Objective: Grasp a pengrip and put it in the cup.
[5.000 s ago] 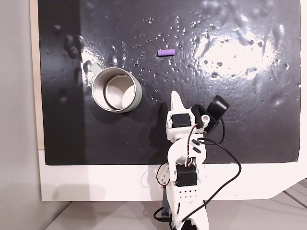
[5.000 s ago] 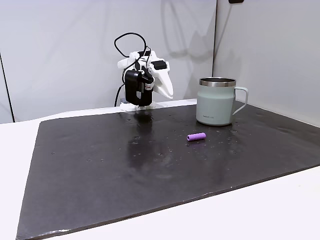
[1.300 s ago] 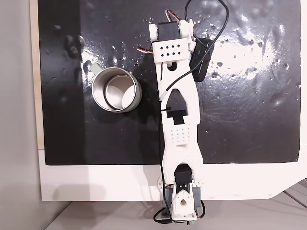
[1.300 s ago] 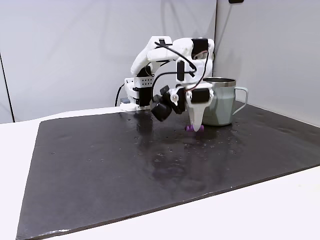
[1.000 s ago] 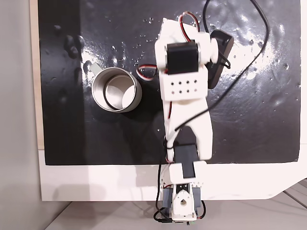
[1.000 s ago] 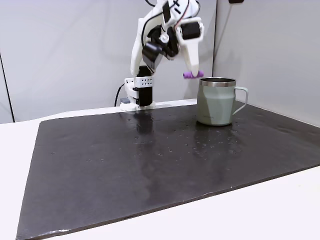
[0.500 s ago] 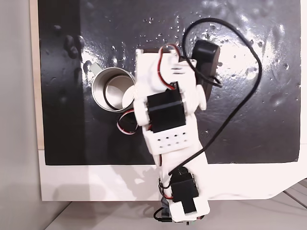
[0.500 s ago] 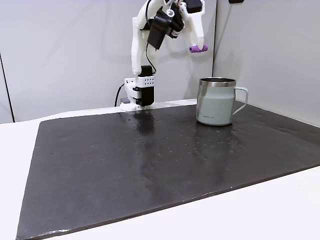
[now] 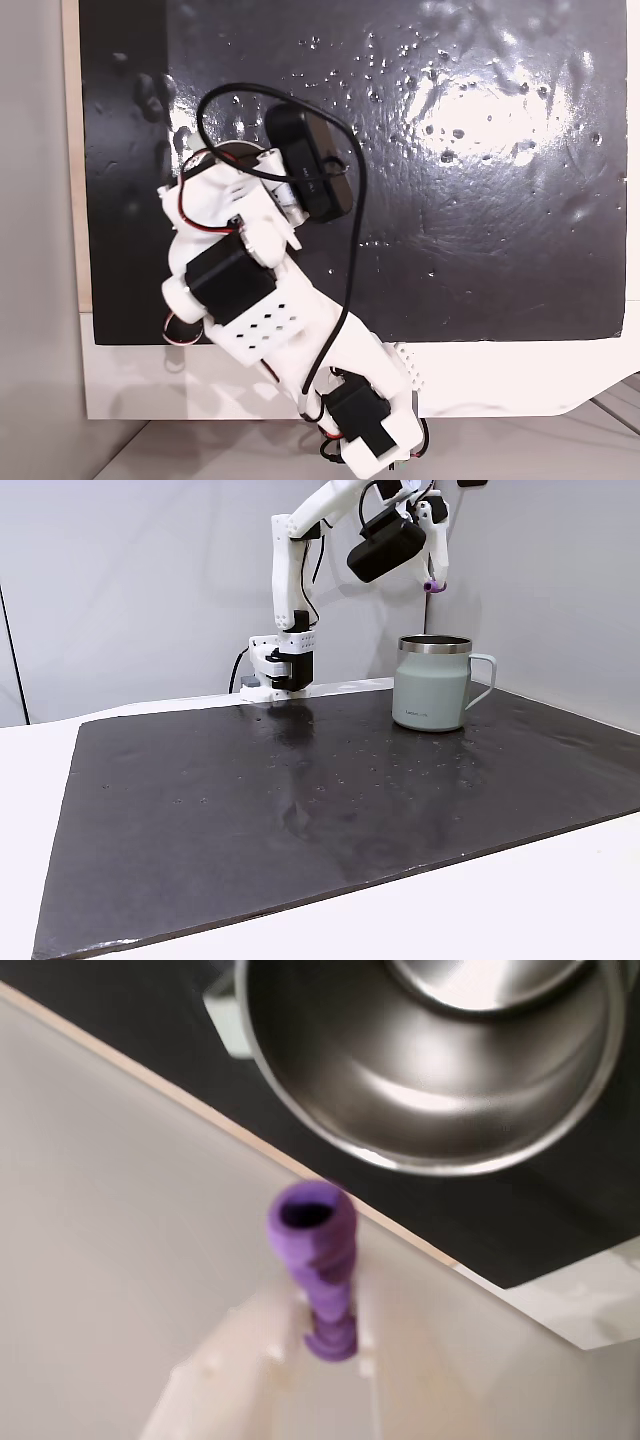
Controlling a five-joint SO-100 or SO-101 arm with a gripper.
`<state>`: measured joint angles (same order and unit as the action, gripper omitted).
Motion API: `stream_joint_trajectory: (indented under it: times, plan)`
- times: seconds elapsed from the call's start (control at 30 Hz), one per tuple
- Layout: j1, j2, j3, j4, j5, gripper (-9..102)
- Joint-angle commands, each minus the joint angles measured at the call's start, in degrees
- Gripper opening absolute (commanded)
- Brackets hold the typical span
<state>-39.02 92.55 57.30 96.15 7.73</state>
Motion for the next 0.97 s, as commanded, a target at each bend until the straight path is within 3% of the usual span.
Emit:
stream_joint_trajectory:
  times: [0.0, 0.1, 0.23, 0.33, 0.93]
  plan:
    - [-1.0, 1.2, 0.3, -1.8, -1.1, 0]
    - [-0.3, 1.2, 0.8, -1.8, -1.1, 3]
    - [-0.1, 1.5, 0.4, -1.7, -1.3, 25]
    - [-0.1, 1.5, 0.0, -1.7, -1.6, 33]
    - [0.4, 2.4, 1.2, -1.4, -1.8, 34]
